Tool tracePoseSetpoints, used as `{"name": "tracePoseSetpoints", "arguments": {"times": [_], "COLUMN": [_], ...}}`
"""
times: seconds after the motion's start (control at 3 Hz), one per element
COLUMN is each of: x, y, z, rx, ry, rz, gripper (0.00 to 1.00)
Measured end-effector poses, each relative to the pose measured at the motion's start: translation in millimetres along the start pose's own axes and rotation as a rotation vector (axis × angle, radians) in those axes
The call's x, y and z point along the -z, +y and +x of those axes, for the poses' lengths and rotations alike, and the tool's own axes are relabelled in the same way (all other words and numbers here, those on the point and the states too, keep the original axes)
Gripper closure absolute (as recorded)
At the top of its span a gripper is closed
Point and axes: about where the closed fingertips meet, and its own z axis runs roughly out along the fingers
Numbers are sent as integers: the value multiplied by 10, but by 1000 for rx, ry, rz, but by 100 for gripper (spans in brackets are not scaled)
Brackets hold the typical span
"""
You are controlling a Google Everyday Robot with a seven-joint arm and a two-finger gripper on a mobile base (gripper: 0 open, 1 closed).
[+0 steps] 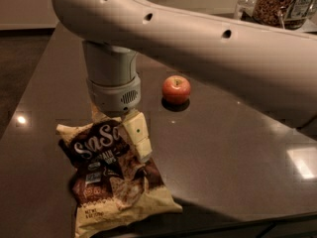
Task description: Move brown chip bag near rxbar blueberry
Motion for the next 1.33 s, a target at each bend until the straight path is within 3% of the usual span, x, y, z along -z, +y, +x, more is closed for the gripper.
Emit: {"name": "tracePoseSetpoints", "arguments": {"times": [0.67, 1.0, 1.33], "x": [201, 354, 505], "y": [-38, -157, -472], "z": [-182, -304, -363], "rx": [52, 75, 72], "ry": [7, 10, 9], "rz": [35, 68, 109], "gripper": [63, 87, 100]}}
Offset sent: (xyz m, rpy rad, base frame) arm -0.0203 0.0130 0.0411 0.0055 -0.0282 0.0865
